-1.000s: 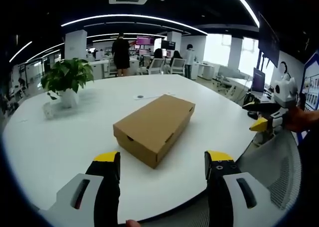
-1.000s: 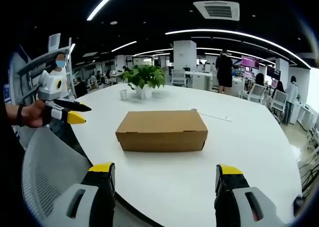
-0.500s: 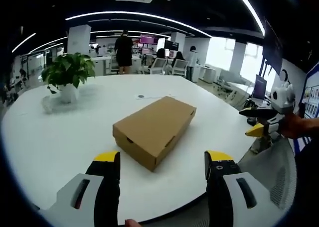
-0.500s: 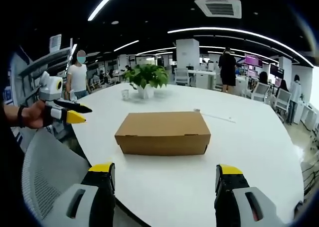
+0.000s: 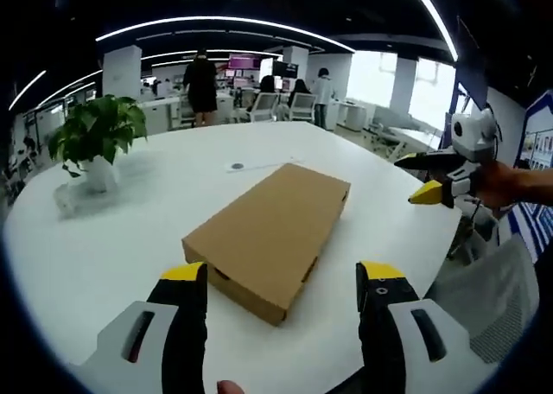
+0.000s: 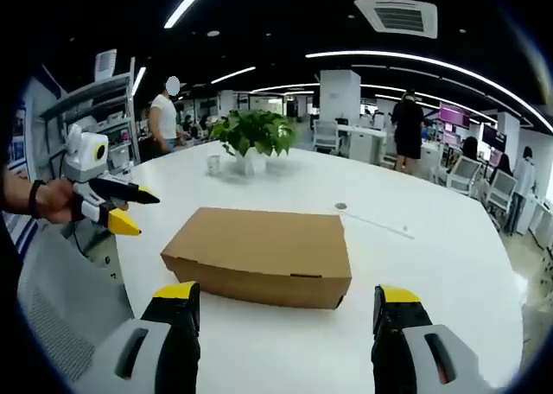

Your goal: Operate the shoe box by opening the lid, removing the specified soft item, and placing it in the target area until the item is outside and the box remains undamaged.

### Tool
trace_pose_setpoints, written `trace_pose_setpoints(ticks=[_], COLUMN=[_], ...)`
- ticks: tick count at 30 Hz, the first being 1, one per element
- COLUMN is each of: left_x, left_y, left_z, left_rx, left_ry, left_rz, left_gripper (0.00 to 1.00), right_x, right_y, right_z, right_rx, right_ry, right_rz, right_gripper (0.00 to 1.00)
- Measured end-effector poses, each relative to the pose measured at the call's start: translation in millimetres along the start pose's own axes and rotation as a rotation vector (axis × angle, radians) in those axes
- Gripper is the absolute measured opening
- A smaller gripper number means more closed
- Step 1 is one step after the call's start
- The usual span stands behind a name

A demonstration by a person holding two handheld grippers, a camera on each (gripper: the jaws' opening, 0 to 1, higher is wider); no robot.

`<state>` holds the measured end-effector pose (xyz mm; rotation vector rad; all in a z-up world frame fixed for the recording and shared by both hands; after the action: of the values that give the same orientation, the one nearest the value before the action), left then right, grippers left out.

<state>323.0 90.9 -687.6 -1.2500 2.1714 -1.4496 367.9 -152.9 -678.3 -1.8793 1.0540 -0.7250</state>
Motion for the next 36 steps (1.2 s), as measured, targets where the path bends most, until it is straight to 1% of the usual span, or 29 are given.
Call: trace_pose_setpoints(ticks=[2, 4, 5, 6, 12, 14, 17, 19, 23, 24, 25, 27, 29, 30, 31, 32, 33, 36], left_x=[-4.0, -8.4, -11.9, -13.8, -15.3, -20.4, -26.3, -28.5, -31.8, -32.4, -32.8, -34.9, -38.4, -38.4, -38.2, -38.4, -39.4, -39.7], left_y=[0.3, 3.0, 5.5, 8.4, 22.9, 28.8, 33.6, 36.5, 39.8, 41.6, 42.0, 42.8, 43.4, 43.6, 43.6, 44.0, 45.4, 45.1], left_z=[6, 12, 16, 20, 36, 42, 47, 51, 56, 57, 57, 60, 59, 60, 60, 60, 61, 61], left_rx=[-0.001, -0.009, -0.013, -0.018, -0.060, -0.072, -0.079, -0.085, -0.090, -0.106, -0.110, -0.109, -0.113, -0.114, -0.115, -0.119, -0.131, -0.135], left_ry=[-0.001, -0.005, -0.004, -0.003, -0.001, -0.007, -0.018, -0.024, -0.031, -0.036, -0.037, -0.040, -0.052, -0.046, -0.045, -0.047, -0.047, -0.046], left_rz=[-0.010, -0.014, -0.020, -0.032, -0.049, -0.056, -0.069, -0.072, -0.072, -0.049, -0.041, -0.038, -0.038, -0.042, -0.041, -0.035, -0.022, -0.014], left_gripper=[0.72, 0.72, 0.73, 0.73, 0.74, 0.74, 0.75, 0.75, 0.74, 0.74, 0.73, 0.72, 0.70, 0.71, 0.71, 0.71, 0.70, 0.70], right_x=[4, 12, 13, 14, 16, 14, 13, 13, 16, 16, 14, 13, 12, 11, 9, 9, 8, 11], right_y=[-5.1, -4.0, -3.7, -2.3, 7.6, 12.3, 19.6, 25.6, 29.1, 28.9, 28.5, 30.3, 32.6, 32.8, 32.6, 32.2, 33.5, 34.0], right_z=[7, 20, 21, 29, 52, 59, 69, 76, 89, 92, 94, 99, 102, 104, 105, 107, 107, 108], right_rx=[0.011, 0.002, 0.000, -0.005, -0.040, -0.055, -0.078, -0.100, -0.106, -0.104, -0.101, -0.106, -0.119, -0.120, -0.120, -0.115, -0.122, -0.119], right_ry=[-0.002, -0.006, -0.006, -0.011, -0.042, -0.059, -0.079, -0.092, -0.107, -0.110, -0.127, -0.140, -0.147, -0.151, -0.154, -0.140, -0.153, -0.148], right_rz=[0.015, 0.019, 0.018, 0.012, -0.001, -0.015, -0.050, -0.080, -0.143, -0.140, -0.138, -0.155, -0.155, -0.150, -0.146, -0.125, -0.138, -0.134], right_gripper=[0.82, 0.82, 0.82, 0.81, 0.81, 0.81, 0.80, 0.79, 0.74, 0.72, 0.70, 0.67, 0.67, 0.65, 0.60, 0.60, 0.60, 0.60])
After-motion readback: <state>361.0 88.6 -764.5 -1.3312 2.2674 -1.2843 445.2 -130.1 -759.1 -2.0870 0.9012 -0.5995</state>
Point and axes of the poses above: the point that each gripper's makers call its tool centre point, and the gripper's own axes: z roughly forward along the fingers, x roughly to its right, y roughly out of its underside, the point moved 2 cm from there along -z, roughly backward along the fingers, and after that the axes turned 12 degrees about y, right-handed, at the moved point
